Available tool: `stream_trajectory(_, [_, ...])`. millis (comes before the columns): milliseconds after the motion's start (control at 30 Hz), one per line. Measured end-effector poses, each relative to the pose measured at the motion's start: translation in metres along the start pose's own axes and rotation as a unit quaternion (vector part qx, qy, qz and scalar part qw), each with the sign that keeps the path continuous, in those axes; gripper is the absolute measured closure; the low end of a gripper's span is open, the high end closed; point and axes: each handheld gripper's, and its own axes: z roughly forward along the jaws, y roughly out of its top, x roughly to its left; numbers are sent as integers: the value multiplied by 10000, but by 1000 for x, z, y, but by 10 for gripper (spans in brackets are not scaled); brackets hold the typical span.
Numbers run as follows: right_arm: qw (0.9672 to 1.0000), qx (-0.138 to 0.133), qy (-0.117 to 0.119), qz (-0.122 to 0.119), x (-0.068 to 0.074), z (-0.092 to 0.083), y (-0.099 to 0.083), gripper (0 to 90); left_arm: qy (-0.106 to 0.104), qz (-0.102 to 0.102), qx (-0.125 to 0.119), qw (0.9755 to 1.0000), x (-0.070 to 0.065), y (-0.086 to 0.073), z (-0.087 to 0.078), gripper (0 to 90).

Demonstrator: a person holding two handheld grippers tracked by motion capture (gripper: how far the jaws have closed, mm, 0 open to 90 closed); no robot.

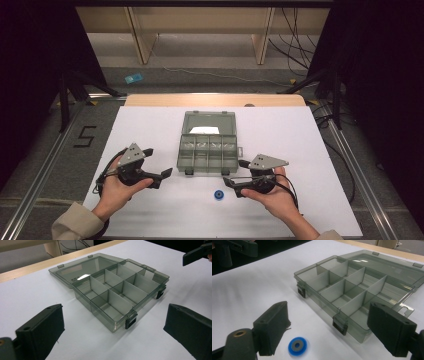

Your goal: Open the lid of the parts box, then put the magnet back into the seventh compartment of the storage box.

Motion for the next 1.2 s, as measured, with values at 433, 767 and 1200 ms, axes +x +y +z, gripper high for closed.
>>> stream_trajectory(433, [10000, -22, 44, -58, 0, 4, 2, 186, 67, -38, -11, 10000, 1, -3, -3, 18])
stream_trajectory(767, [9997, 84, 188, -111, 3, 7, 1, 212, -5, -352, -107, 9993, 3, -3, -2, 19])
stream_trajectory(1200, [9973, 564, 436, -169, 13, 20, -10, 245, -29, -275, -79, 9996, 5, -2, 3, 23])
